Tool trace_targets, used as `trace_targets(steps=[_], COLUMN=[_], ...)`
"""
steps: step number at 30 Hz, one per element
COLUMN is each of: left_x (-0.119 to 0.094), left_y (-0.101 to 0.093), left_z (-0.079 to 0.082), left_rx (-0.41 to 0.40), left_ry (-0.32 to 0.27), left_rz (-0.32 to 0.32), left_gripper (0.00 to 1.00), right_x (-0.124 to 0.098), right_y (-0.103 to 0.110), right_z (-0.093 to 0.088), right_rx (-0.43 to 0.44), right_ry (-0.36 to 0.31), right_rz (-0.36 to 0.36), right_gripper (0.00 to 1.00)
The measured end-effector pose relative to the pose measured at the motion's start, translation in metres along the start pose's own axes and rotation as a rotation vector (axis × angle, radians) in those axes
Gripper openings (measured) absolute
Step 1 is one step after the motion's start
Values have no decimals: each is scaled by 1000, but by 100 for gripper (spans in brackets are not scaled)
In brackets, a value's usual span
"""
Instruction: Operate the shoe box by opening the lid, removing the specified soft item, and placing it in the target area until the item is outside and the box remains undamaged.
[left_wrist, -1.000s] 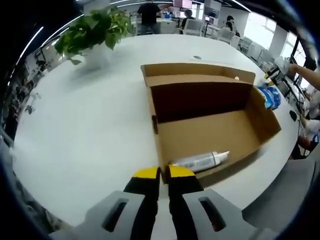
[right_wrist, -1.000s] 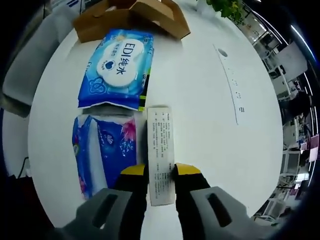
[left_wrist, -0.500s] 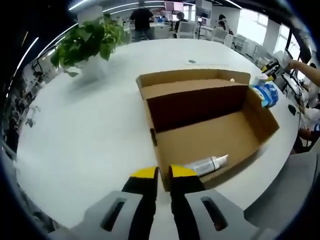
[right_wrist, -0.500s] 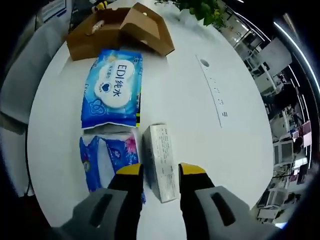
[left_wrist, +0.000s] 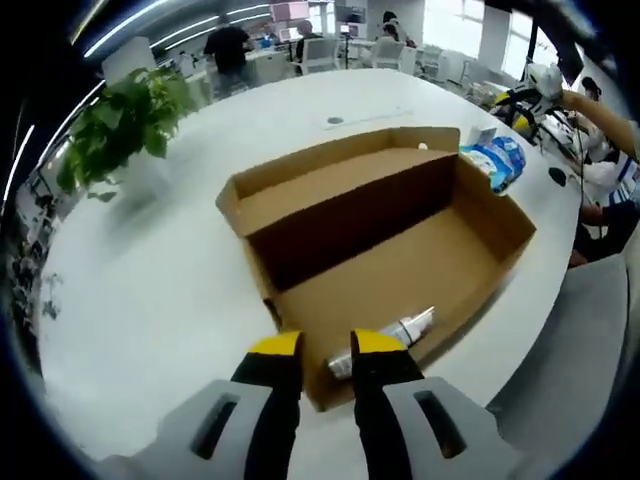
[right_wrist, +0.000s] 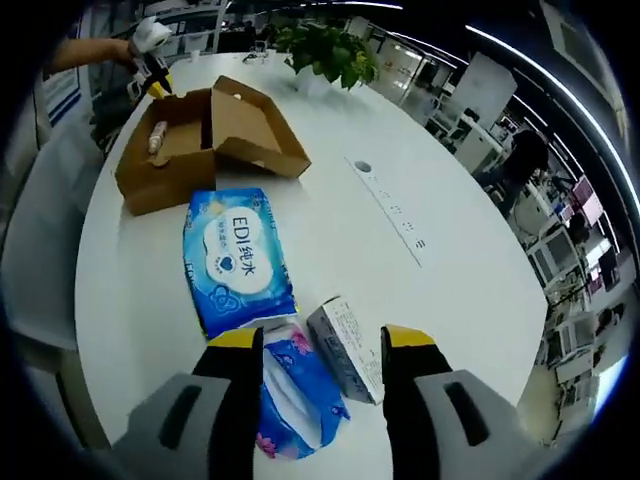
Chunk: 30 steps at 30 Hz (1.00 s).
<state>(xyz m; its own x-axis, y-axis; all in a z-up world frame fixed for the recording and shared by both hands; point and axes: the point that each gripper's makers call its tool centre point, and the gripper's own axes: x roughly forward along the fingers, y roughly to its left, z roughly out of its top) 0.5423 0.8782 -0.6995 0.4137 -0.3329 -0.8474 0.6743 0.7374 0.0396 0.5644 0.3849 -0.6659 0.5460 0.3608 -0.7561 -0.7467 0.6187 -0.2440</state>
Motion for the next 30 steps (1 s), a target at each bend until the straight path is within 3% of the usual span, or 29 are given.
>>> trace_targets(steps=[13,22,30], left_x=[19,31,43], left_y=[-17,-31,-34], left_z=[-1,-1,-2], left_rx=[220,353,495], left_ry=[102,150,203], left_rz=[-153,-255,-338], left_gripper=[26,30,36], right_x=[-32,-55,-67], right_y=[50,86,119], right_z=[15,24,29], right_rx=[172,275,319], right_ry=[-63,-115,-135], right_rz=[-45,-57,-44], right_gripper=[67,76,87])
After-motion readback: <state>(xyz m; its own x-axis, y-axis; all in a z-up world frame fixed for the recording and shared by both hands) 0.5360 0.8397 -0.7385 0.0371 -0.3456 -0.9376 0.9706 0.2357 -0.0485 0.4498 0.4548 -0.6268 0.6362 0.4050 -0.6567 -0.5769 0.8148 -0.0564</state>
